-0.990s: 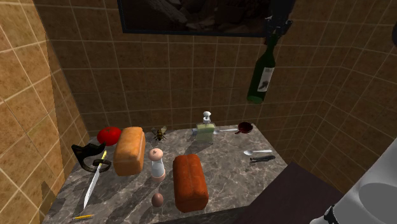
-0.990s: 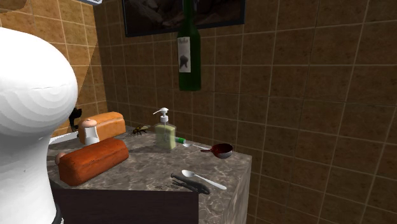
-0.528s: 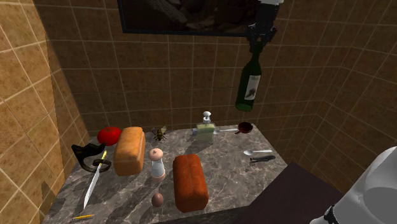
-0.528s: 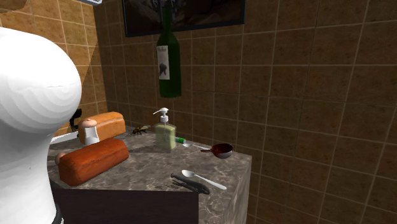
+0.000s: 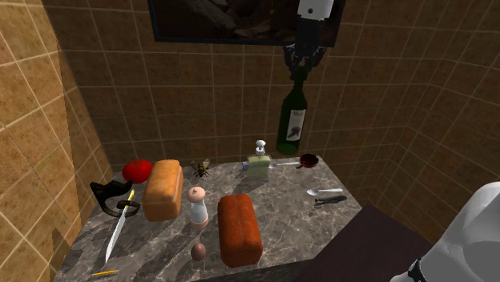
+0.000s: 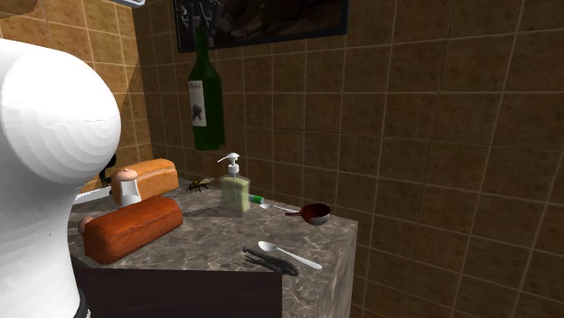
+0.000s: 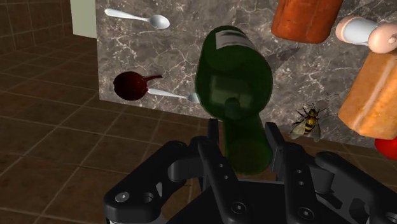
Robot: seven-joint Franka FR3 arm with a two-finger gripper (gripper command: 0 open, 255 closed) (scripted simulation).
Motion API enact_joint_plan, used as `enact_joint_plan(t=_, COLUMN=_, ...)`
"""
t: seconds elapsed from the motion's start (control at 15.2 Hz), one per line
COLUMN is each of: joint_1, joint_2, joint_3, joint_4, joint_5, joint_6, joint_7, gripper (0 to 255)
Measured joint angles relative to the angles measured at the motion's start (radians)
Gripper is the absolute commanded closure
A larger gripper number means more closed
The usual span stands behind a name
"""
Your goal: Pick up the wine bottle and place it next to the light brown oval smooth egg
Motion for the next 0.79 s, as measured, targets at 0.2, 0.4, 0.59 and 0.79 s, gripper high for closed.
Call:
enact_joint_plan(t=0.2, joint_1=0.029, joint_2=-0.003, joint_3=0.035, joint_4=-0.035, joint_5=-0.003, joint_6=0.030, joint_7=0.065, gripper=255)
enact_joint_plan(t=0.4, joint_1=0.062, joint_2=0.019, joint_3=0.075, joint_4=-0.046, joint_5=-0.007, joint_6=0.060, joint_7=0.139, gripper=255)
enact_joint_plan(t=0.59, joint_1=0.092, joint_2=0.047, joint_3=0.109, joint_4=-0.046, joint_5=-0.011, joint_6=0.085, joint_7=0.205, gripper=255)
enact_joint_plan(t=0.79, joint_1=0.119, joint_2=0.068, joint_3=0.137, joint_4=-0.049, joint_5=-0.017, joint_6=0.108, joint_7=0.261, gripper=255)
